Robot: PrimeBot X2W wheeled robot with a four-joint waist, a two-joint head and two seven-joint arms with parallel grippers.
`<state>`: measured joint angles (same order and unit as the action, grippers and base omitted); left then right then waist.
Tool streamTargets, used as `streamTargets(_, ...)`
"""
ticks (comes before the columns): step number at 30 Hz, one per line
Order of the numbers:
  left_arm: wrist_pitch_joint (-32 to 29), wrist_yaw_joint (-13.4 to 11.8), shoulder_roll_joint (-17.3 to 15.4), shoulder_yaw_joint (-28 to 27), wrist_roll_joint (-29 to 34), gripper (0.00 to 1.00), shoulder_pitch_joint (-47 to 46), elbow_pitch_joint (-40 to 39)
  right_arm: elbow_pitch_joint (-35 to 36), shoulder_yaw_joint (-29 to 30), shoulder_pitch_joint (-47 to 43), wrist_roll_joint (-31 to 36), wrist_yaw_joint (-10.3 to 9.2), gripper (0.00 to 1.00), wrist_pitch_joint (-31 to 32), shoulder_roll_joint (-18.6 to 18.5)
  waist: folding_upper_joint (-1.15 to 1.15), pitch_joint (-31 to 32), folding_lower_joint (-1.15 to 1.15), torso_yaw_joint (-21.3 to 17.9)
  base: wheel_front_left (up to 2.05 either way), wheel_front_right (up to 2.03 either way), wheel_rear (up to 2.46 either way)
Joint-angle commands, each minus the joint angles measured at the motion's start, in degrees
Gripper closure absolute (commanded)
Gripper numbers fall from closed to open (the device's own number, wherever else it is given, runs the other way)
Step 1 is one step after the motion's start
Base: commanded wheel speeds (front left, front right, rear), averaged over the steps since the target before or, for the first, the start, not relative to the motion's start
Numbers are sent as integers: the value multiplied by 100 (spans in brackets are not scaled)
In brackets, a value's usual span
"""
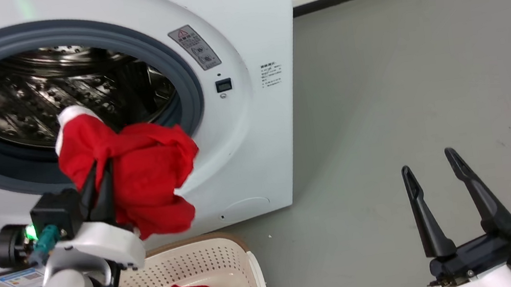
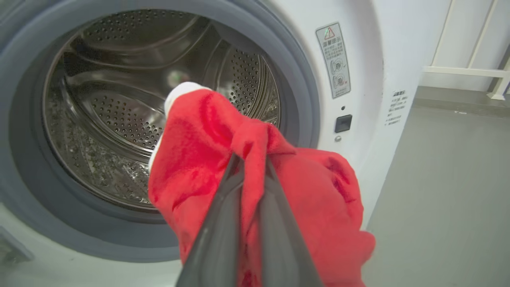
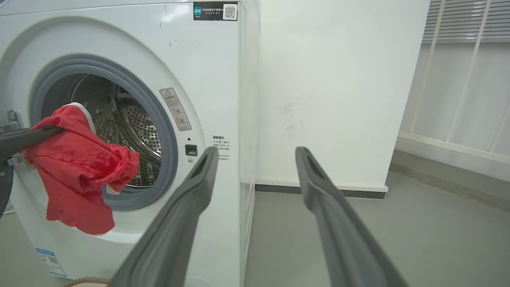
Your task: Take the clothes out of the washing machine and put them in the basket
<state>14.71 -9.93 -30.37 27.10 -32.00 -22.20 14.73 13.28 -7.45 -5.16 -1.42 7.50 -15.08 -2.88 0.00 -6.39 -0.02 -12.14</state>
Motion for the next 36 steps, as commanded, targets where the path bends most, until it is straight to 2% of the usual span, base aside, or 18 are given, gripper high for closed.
streamTargets(1,-56,-135,-66,17,30,100,258,-301,-65,31,-135,39,-2,0,-13,2,0,165,2,100,0,0,0)
streamTargets(9,-291,-519,-227,114,38,100,1020,-1192,-198,73,-358,95,-2,0,-13,2,0,376,2,241,0,0,0)
streamTargets(17,-370,-622,-122,262,-103,100,1516,-1234,-275,75,-393,105,-2,0,-13,2,0,427,2,270,0,0,0)
streamTargets(27,-152,-206,236,344,-451,100,1686,-176,-308,30,-260,151,-2,0,-13,2,0,302,2,177,0,0,0)
streamTargets(36,-22,208,635,345,-589,100,1264,1237,-241,-67,137,145,-2,0,-13,2,0,-328,2,-39,0,0,0)
